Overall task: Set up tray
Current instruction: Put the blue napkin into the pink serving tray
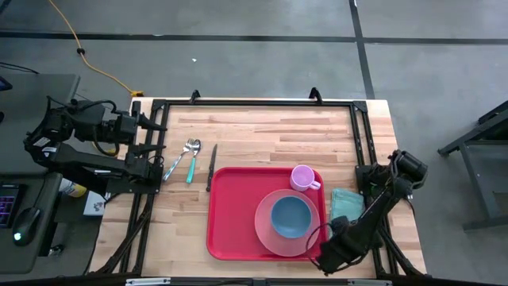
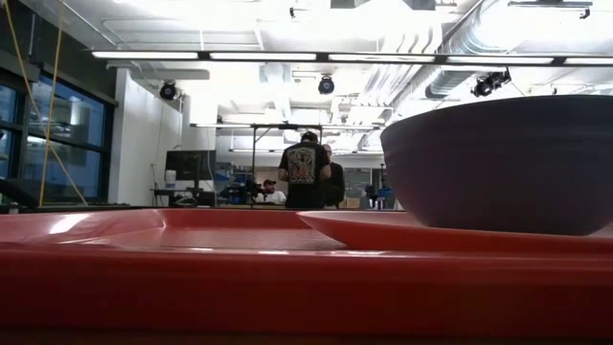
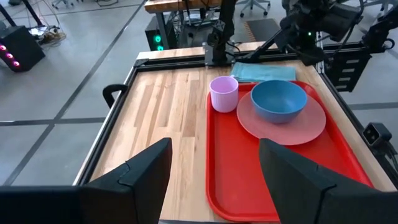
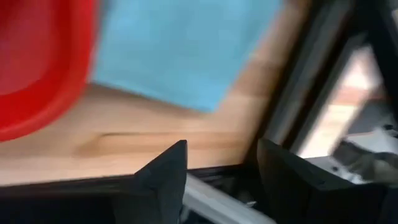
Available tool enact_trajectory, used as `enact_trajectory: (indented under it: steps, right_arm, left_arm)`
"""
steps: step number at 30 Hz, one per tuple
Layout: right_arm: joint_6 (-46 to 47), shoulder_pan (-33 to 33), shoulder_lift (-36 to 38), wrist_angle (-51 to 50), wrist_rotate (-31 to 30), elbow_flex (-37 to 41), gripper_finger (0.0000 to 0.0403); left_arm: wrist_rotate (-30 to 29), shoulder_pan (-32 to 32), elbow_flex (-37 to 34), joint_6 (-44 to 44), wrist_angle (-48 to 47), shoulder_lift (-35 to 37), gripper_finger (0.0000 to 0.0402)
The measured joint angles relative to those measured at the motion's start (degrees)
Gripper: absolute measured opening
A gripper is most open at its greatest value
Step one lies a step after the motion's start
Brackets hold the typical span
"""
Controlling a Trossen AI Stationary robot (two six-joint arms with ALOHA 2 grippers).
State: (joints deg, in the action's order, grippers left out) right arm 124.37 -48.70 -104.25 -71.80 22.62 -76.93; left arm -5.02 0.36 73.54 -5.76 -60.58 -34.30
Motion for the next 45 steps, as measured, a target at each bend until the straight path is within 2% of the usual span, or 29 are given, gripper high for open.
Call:
enact_trajectory:
  steps: [3, 7, 8, 16, 26, 45]
  right_arm:
    - [0.04, -0.34, 0.00, -5.23, 0.47, -1.52, 0.0128]
    - [-0.47, -0.26, 0.02, -8.02, -1.65, -2.04, 0.0026]
    - [-0.72, -0.02, 0.02, -7.71, -2.55, -1.88, 0.0014]
    - [-1.19, 3.21, 0.07, -2.80, -4.58, 2.78, 0.0001]
    - [-1.60, 6.54, 0.09, 15.04, -6.55, 13.71, 0.0000]
    - [-5.30, 10.66, 0.09, 20.63, -14.41, 14.19, 0.0000]
  left_arm:
    - [0.00, 0.02, 0.00, -0.06, 0.14, 0.00, 0.0273]
    - [-0.02, 0.02, 0.00, -0.24, 0.44, 0.00, 0.0273]
    - [-0.02, 0.00, 0.00, -0.26, 0.46, 0.00, 0.0273]
    - [-0.07, 0.02, 0.00, -0.28, 0.46, 0.00, 0.0273]
    - [-0.09, 0.02, 0.00, -0.01, 0.46, 0.00, 0.0273]
    - [-0.09, 0.02, 0.00, 0.24, 0.46, 0.00, 0.0273]
